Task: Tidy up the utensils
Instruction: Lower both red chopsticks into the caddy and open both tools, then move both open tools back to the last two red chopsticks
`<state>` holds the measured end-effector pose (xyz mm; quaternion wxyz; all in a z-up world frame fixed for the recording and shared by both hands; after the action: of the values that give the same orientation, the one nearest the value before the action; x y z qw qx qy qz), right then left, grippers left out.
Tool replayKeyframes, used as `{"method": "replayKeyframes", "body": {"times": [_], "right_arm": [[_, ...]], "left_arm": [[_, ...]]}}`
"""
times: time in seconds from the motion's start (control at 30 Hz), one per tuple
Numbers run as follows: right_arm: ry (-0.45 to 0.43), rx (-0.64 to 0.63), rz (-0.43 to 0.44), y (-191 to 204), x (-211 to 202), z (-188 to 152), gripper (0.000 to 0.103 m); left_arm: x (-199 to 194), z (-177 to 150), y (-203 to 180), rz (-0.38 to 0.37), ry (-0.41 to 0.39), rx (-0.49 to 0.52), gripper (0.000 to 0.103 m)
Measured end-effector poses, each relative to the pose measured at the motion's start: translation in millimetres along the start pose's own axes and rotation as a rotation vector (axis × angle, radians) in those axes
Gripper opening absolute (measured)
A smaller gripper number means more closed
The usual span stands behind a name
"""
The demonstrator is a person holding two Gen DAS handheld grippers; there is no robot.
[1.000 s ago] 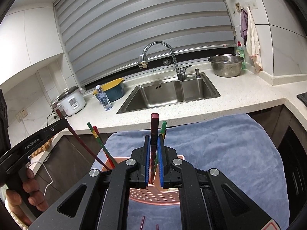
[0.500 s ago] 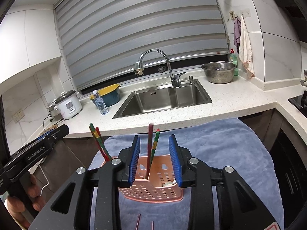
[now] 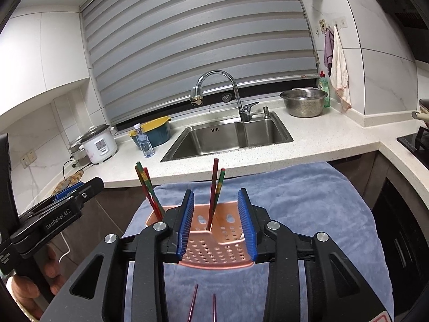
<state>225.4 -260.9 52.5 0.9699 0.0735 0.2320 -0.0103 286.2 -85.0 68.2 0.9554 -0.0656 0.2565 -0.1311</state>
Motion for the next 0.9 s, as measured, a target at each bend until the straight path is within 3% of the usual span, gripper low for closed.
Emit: {"method": "replayKeyframes", "body": {"times": [0.17, 0.37, 0.9], "right_arm": [[0.016, 0.006, 0.003, -0.6, -5.3, -12.5, 0.034], [0.061, 0.013, 0.003, -2.3, -13.2, -43.0, 0.034], [0.293, -0.053, -0.052, 2.2, -36.0, -192.8, 0.034]], "left_arm": [[-6.1, -12.5, 1.0, 0.002, 0.012, 0.0, 0.056], [-11.1, -39.2, 5.8, 0.004, 0.053, -0.007, 0.056], [-16.5, -170.5, 31.1, 0.044, 0.281, -0.009, 0.06]]}}
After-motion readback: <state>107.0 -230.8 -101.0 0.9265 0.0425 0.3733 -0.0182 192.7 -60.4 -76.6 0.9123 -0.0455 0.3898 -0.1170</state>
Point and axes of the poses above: each gripper's, at about its wrist camera, not at the fingertips, and x roughly the way its jaws point, y to its left, z to its top, the point moved 10 cm from there along x, roughly the way its jaws point, and after that the axes turned 8 degrees about -x, right-handed, at the moved point
